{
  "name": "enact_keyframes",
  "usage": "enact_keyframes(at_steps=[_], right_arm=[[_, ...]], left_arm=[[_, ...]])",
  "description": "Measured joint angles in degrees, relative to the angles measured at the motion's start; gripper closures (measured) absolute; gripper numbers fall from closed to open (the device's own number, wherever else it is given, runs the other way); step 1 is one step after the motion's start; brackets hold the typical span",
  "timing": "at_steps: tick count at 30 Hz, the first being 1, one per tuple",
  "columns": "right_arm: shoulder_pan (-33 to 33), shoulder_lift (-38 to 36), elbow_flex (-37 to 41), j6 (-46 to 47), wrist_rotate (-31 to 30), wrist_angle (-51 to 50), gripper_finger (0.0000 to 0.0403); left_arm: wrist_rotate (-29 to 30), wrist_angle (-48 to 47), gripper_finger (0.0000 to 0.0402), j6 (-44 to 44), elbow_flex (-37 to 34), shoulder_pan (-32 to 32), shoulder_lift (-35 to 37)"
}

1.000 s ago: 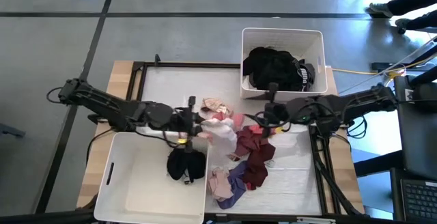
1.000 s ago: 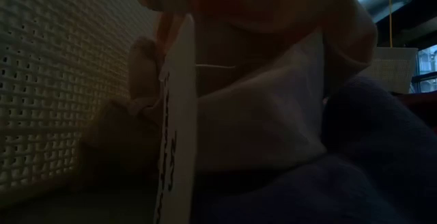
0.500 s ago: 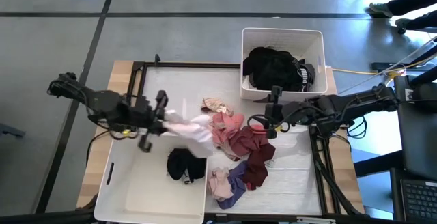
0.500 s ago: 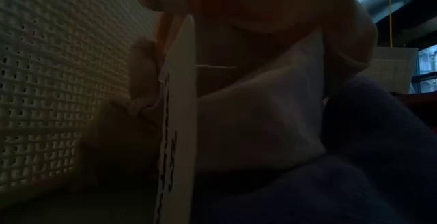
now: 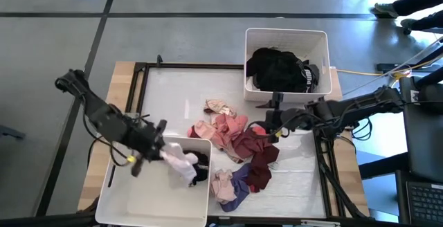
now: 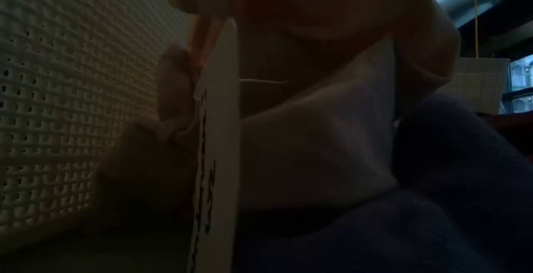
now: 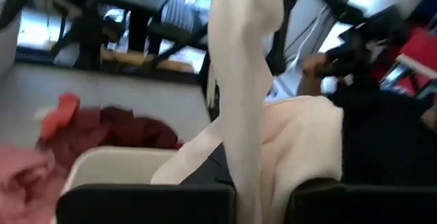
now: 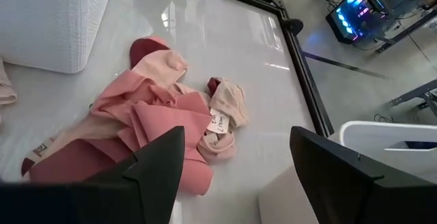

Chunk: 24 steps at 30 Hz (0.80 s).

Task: Sort clothes
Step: Put the white underwear into the bottom white laundry bin

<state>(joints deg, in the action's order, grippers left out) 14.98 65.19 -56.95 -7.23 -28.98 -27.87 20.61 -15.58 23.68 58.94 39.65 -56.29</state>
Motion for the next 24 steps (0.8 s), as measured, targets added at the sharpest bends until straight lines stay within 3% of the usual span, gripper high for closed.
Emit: enact_keyframes(at_steps=[9,14,24], right_arm=[[0.0,0.0,5.0,1.3,0.1,6.0,0.0139],[0.0,0.0,7.9,0.7,3.2,12.0,0.0139],[0.0,0.0,8.6,-0.1,6.1,14.4,0.0139]], left_arm=[[1.6,-9.3,0.0382,8.2,0.0,0.5,-10.6],[1.5,-15.2,0.0382,15.9,0.0,0.4,-14.8],[1.4,-15.9,0.0378,21.3,0.0,-0.4,-19.0]])
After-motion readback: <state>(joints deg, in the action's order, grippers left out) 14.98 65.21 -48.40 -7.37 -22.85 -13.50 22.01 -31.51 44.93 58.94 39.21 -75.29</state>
